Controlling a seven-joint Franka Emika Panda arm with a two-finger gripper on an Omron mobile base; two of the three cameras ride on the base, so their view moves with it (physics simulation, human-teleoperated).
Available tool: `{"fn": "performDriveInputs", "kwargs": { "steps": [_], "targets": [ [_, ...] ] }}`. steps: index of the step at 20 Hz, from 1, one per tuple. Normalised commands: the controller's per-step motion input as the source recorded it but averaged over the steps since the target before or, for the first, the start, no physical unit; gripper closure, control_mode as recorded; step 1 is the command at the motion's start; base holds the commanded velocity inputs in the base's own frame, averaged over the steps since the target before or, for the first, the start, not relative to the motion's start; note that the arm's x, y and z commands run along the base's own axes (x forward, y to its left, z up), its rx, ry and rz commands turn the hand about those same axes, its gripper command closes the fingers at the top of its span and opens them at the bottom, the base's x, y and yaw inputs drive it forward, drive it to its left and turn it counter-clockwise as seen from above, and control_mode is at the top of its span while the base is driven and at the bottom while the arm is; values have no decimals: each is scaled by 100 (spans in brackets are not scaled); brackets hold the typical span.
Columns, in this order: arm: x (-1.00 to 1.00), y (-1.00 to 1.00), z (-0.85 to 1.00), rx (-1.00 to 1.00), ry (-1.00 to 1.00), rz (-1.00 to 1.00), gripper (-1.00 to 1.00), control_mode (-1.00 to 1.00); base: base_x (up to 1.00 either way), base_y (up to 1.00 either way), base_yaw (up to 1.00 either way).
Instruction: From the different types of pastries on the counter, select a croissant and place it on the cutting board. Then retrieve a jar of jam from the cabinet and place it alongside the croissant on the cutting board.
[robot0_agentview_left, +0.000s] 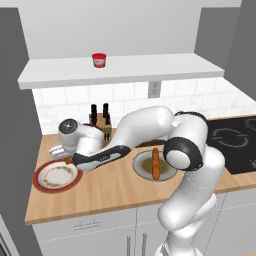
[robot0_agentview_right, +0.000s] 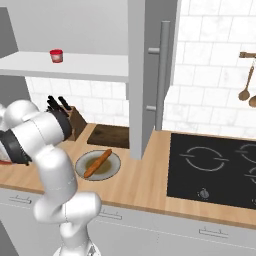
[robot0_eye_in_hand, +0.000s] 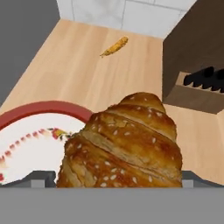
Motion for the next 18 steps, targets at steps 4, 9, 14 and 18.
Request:
{"fn": "performDriveInputs", "kwargs": {
  "steps": [4,9,14,18],
  "targets": [
    [35,-64,-17,11,0,-2,100,-100,0,0,0],
    [93,-100,-41,23,0,0,100,-100,0,0,0],
    [38,-69,-2,19,2,-2,100,-100,0,0,0],
    [54,-84,9,9,0,1,100,-100,0,0,0]
  ]
}}
